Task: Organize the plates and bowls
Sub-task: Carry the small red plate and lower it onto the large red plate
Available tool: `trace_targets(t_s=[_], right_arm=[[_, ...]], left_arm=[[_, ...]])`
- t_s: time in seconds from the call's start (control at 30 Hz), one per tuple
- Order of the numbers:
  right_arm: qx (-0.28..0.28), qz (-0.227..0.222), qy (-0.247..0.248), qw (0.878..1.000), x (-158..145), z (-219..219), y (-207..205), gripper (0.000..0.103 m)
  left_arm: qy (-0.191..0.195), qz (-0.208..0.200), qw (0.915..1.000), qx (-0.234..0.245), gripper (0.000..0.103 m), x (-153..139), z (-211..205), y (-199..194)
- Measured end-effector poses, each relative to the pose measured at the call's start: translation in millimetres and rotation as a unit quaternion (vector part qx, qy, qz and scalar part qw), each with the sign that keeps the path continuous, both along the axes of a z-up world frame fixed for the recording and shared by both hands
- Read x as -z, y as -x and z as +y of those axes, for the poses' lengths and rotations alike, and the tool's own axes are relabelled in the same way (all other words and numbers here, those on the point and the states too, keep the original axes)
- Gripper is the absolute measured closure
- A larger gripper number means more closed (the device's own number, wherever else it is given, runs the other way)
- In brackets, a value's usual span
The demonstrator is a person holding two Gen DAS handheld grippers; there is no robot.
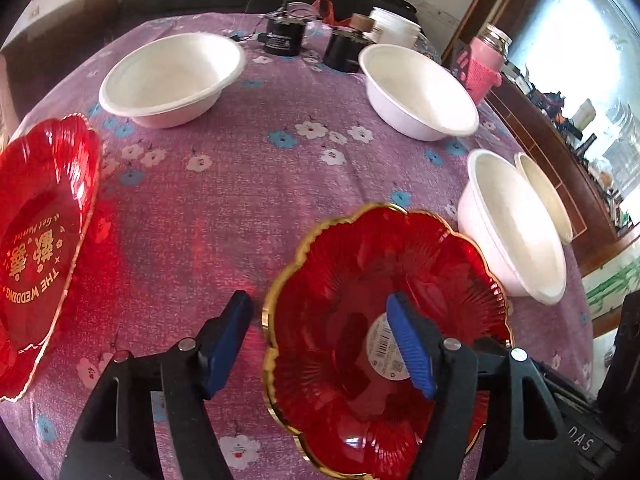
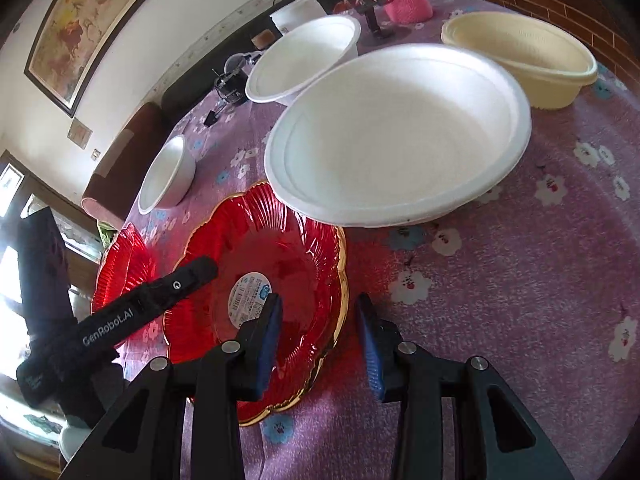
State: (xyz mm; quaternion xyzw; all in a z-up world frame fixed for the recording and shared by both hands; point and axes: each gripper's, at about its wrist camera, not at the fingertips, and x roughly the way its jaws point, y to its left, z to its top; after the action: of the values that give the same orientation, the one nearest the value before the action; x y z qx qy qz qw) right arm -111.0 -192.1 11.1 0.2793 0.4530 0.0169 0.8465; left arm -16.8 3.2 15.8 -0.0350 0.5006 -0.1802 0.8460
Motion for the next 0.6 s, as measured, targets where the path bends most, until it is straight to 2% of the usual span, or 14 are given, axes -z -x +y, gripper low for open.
trace_targets(t_s=[0.1,0.17,0.23,0.27,0.33,0.47,0.6], right_arm=[[-0.001,-0.004,0.004,1.000,0,2,-1,0.063],[-0.006,-0.007,0.008,1.000,0,5,-2,0.066],[-0.004,-0.009,0.019,1.000,0,7,0,0.066],[-0.003,-0.010,0.021,1.000,-1,7,1,0.067],[0.004,-0.016,0.018,1.000,-1,4,4,0.071],[0.001,-0.037,0.008,0.999,-8,1,12,0.088],[-0.007,-0.067,0.030,0.997,-26,13,21,0.088]], left_arm=[[-0.015,-0.011,0.9997,0.016,0.034,1,-13,6],[-0.033,-0.021,0.9992,0.011,0.037,2,-17,11],[-0.049,-0.031,0.9983,0.000,0.057,2,-15,13],[-0.053,-0.032,0.9981,-0.006,0.063,2,-12,13],[-0.043,-0.023,0.9987,-0.017,0.079,1,-1,11],[-0.017,-0.027,0.9988,-0.038,0.082,-8,17,19],[-0.006,-0.051,0.9975,-0.049,0.081,-23,25,34]])
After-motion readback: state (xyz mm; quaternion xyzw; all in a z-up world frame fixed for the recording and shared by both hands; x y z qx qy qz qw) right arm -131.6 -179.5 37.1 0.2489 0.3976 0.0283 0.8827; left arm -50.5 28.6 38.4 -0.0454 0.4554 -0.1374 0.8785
